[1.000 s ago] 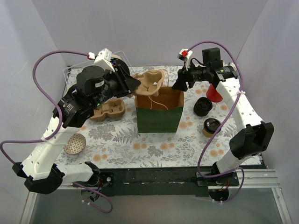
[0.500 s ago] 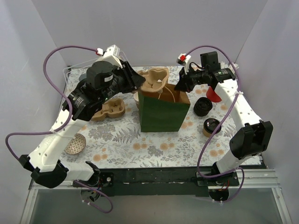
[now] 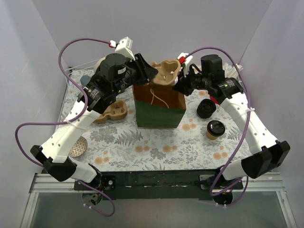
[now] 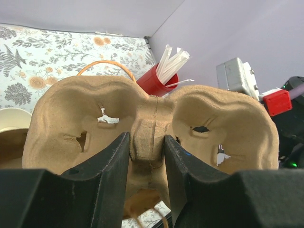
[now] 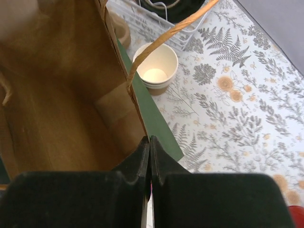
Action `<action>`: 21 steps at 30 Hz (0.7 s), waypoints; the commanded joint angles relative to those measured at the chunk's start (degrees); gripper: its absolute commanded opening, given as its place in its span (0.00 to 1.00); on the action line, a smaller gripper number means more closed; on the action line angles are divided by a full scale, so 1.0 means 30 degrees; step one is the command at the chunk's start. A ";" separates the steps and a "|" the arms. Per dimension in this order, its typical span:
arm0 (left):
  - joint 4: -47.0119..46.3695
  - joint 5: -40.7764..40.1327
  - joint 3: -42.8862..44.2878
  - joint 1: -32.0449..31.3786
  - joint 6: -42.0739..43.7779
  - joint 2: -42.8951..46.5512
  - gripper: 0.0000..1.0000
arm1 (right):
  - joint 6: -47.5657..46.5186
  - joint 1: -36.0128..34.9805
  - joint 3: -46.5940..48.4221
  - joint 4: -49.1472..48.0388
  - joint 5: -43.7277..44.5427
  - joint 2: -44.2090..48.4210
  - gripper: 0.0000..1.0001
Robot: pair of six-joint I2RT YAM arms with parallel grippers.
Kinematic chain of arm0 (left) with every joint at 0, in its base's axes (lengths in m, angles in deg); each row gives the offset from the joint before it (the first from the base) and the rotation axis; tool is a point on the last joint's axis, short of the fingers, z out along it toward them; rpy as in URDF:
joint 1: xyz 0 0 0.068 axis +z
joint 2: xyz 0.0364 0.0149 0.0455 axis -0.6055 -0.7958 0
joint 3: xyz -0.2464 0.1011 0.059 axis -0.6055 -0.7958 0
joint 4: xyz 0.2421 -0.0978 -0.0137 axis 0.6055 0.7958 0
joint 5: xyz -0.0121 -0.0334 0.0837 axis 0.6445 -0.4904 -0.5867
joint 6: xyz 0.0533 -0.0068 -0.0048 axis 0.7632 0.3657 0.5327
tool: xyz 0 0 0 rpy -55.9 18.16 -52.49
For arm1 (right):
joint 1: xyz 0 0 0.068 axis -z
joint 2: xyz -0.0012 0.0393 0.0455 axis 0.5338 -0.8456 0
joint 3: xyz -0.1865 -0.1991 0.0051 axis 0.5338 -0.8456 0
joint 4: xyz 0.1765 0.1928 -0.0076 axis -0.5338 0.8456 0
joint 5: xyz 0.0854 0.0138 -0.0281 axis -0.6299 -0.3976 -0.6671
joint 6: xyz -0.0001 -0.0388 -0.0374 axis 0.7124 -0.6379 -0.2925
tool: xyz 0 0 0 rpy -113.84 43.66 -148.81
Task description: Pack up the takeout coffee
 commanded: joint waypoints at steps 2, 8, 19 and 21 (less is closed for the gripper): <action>-0.0727 0.0388 0.0617 0.0004 0.0325 0.0622 0.21 | 0.4189 -0.1205 -0.0429 -0.1933 0.1163 0.1059 0.08; -0.0491 0.0827 -0.1022 0.0004 -0.0056 0.2466 0.20 | 1.1011 -0.2959 -0.4175 -0.3485 0.4551 0.3547 0.15; 0.1032 -0.0314 -0.1025 0.0004 0.1350 0.3523 0.21 | 1.2344 -0.3960 -0.3980 -0.1729 0.8078 0.4606 0.40; 0.1033 -0.0257 -0.0907 0.0004 0.1613 0.3552 0.21 | 1.0447 -0.3960 -0.3567 -0.1348 0.8313 0.4489 0.45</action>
